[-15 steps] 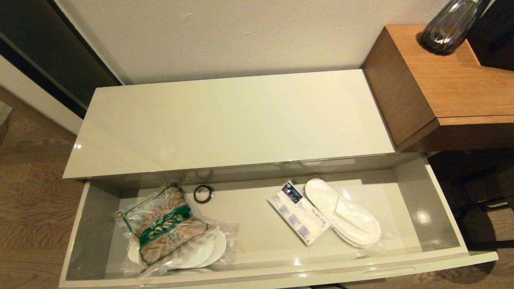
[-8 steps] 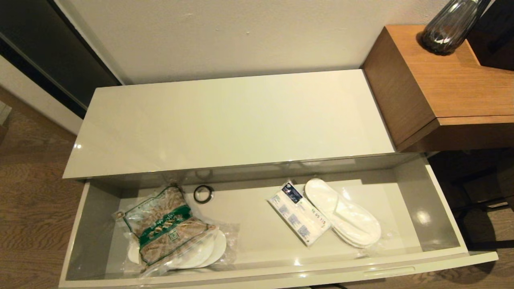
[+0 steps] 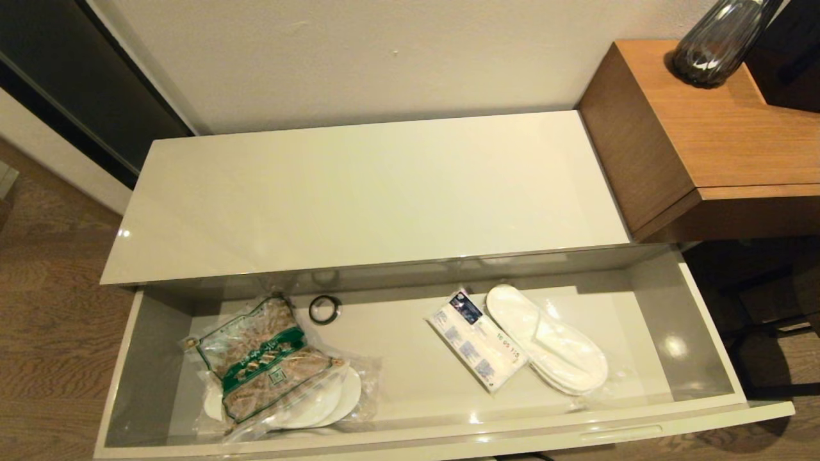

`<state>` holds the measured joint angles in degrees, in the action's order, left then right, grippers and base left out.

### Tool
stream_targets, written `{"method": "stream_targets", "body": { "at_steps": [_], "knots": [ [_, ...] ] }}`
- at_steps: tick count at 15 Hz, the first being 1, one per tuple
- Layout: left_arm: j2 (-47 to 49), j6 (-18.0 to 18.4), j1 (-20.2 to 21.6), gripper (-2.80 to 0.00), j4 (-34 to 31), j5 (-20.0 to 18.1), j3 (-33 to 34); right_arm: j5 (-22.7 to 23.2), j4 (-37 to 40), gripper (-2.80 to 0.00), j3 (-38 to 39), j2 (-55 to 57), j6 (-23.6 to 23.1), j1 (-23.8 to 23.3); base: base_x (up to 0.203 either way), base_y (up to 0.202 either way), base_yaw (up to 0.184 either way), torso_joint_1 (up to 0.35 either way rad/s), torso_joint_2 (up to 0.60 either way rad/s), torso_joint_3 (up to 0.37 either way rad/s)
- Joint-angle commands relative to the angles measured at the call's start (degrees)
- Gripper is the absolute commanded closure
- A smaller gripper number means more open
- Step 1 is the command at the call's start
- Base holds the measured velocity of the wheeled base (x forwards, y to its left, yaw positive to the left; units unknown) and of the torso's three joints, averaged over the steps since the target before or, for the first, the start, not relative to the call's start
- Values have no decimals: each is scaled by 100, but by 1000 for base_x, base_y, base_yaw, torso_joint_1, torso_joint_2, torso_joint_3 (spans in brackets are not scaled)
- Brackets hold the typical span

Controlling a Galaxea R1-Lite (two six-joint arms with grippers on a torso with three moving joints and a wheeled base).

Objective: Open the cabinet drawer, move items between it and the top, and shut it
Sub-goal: Take out the solid drinks from the drawer

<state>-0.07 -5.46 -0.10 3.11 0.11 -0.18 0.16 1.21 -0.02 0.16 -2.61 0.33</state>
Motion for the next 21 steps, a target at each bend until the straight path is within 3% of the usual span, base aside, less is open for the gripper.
{"method": "stream_targets", "body": {
  "at_steps": [1, 5, 9, 18, 21],
  "knots": [
    [17, 53, 1, 0, -162, 23, -54, 3, 2, 0, 11, 11, -3, 2, 0, 0, 0, 0, 0, 0],
    [962, 167, -3, 0, -618, 41, -222, 10, 2, 0, 11, 11, -3, 2, 0, 0, 0, 0, 0, 0],
    [485, 972, 7, 0, -929, -89, -274, 2, 2, 0, 11, 11, -3, 2, 0, 0, 0, 0, 0, 0],
    [9, 1064, 1, 0, -937, -124, -274, 10, 2, 0, 11, 11, -3, 2, 0, 0, 0, 0, 0, 0],
    [389, 1206, 9, 0, -933, -371, -1011, 2, 2, 0, 11, 11, -3, 2, 0, 0, 0, 0, 0, 0]
  ]
}}
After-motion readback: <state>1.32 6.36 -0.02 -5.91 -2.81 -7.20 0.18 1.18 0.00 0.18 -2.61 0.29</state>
